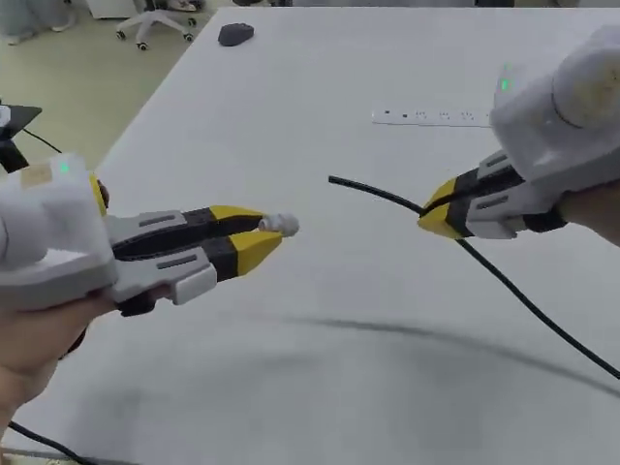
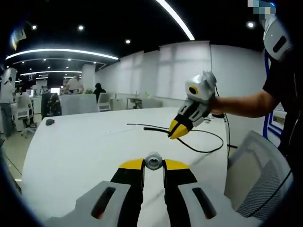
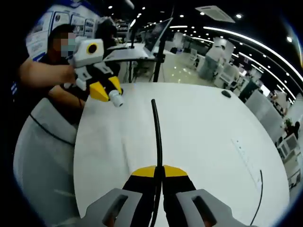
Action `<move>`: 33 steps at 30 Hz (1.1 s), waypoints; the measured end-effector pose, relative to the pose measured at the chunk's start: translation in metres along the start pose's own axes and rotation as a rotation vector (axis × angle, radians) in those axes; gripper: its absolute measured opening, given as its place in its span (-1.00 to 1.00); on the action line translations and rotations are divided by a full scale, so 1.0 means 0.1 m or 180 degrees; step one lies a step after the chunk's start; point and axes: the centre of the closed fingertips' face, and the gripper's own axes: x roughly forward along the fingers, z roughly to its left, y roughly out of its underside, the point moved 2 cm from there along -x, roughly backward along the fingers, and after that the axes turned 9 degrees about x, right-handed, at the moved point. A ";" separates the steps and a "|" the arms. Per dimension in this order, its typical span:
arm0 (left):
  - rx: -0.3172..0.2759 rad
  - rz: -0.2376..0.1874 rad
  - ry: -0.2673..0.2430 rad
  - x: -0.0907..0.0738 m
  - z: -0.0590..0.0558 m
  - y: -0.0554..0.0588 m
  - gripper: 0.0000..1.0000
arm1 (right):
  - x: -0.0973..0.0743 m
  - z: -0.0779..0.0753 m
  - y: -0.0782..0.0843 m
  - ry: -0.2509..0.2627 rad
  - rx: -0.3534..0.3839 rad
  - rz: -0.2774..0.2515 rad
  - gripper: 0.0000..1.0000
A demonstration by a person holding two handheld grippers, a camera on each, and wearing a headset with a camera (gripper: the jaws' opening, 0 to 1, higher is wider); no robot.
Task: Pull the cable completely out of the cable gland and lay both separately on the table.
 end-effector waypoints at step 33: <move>0.0039 0.0479 -0.1446 0.33 1.14 1.14 -0.71 | 2.08 -0.08 -0.49 0.0115 0.0500 -0.0014 -1.00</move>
